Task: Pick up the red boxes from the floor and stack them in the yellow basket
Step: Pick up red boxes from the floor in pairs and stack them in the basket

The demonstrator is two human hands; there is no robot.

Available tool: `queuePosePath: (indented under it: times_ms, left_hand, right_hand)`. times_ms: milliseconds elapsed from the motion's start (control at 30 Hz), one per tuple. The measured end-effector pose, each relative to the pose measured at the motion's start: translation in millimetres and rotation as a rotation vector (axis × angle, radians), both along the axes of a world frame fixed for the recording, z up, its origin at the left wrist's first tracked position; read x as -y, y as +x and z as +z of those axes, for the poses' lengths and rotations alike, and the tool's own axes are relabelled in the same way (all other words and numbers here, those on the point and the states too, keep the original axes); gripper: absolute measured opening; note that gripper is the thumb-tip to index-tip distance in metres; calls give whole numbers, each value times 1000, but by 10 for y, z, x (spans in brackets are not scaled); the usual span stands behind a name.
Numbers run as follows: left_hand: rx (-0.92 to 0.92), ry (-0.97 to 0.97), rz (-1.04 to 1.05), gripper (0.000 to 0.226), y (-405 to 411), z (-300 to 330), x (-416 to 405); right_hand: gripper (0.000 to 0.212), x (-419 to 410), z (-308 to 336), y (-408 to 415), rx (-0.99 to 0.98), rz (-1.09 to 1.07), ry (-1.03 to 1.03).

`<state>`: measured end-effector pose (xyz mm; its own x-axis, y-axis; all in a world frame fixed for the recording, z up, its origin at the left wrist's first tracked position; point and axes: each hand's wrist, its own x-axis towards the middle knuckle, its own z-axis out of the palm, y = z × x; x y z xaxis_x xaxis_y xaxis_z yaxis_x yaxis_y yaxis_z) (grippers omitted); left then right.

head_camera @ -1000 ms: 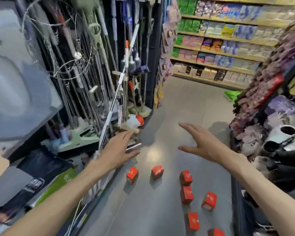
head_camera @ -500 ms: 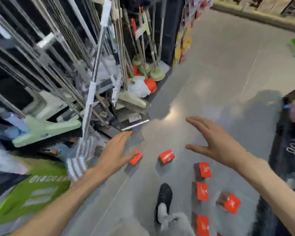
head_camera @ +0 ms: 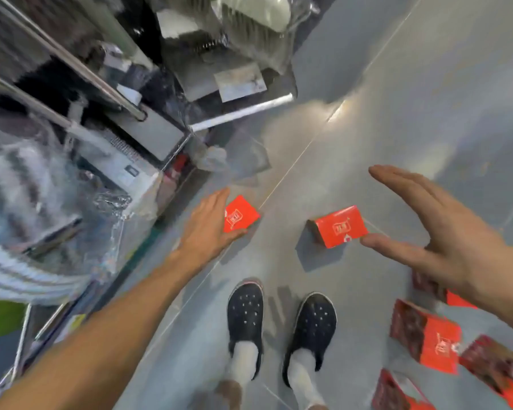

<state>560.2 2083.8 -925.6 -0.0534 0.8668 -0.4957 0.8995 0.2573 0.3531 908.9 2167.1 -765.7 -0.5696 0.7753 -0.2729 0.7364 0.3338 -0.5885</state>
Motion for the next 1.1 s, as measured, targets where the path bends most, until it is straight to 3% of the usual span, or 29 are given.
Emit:
queuePosePath:
  times_ms: [200, 333, 500, 633, 800, 900, 1100]
  left_hand:
    - [20, 12, 78, 107, 56, -956, 12]
    - [15, 85, 114, 93, 89, -918, 40]
    - [120, 116, 69, 91, 50, -356, 176]
    - [178, 98, 34, 94, -58, -70, 351]
    - [274, 71, 78, 104, -119, -296, 654]
    - [291, 72, 75, 100, -148, -417, 789]
    - [287, 64, 110, 98, -246, -438, 638]
  right_hand:
    - [81, 268, -769, 51, 5, -6, -64]
    - [77, 329, -834, 71, 5, 7, -87]
    - [78, 148, -738, 45, 78, 9, -114]
    - [81, 30, -1345, 23, 176, 102, -102]
    - [102, -20, -2388, 234, 350, 322, -73]
    - [99, -86, -2612, 265, 329, 373, -3]
    - [100, -335, -2456, 158, 335, 404, 50]
